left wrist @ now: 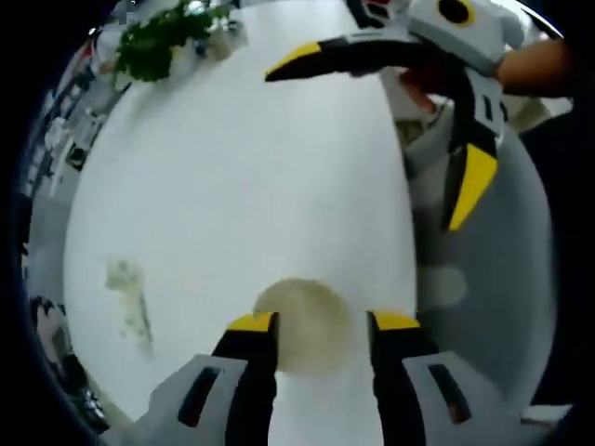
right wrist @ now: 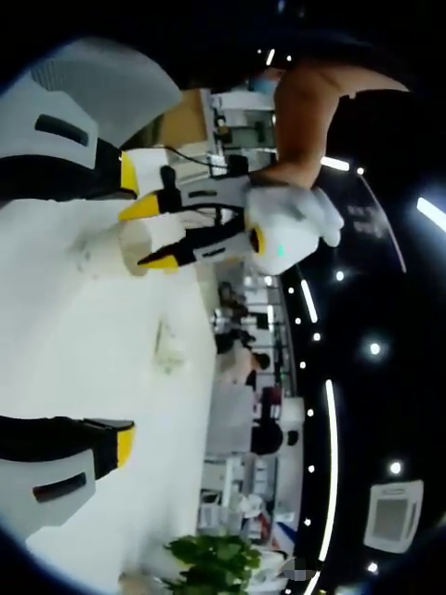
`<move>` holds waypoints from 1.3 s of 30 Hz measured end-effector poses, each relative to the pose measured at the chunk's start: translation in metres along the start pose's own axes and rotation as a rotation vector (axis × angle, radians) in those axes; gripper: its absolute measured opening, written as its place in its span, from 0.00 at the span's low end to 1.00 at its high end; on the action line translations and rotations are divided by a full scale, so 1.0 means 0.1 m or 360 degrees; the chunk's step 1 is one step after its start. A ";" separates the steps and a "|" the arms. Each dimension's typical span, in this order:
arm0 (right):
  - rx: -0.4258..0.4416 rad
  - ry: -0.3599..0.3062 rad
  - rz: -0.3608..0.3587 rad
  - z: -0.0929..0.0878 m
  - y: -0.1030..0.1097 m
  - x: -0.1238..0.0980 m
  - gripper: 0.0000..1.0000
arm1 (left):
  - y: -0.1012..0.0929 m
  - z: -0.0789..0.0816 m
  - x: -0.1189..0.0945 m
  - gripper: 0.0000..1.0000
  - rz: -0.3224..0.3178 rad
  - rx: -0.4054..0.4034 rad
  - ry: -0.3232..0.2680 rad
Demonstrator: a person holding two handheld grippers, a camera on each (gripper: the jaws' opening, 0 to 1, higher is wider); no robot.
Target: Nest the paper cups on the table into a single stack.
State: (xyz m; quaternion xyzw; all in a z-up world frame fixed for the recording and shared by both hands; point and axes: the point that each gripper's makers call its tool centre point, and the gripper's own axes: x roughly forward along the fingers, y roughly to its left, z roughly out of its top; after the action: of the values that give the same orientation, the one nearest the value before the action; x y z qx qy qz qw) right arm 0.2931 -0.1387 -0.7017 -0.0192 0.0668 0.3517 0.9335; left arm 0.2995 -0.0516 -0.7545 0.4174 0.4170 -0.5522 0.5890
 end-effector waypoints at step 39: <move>-0.0003 0.0064 -0.0036 -0.09 -0.13 0.05 0.98 | -0.09 -1.13 -0.62 1.00 0.0801 -0.1012 -0.1217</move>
State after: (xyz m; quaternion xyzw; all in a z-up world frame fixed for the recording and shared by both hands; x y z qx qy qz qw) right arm 0.3043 -0.1457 -0.7115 -0.0280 0.0851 0.3408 0.9359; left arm 0.2843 0.0743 -0.7302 0.0756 0.2071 -0.3535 0.9091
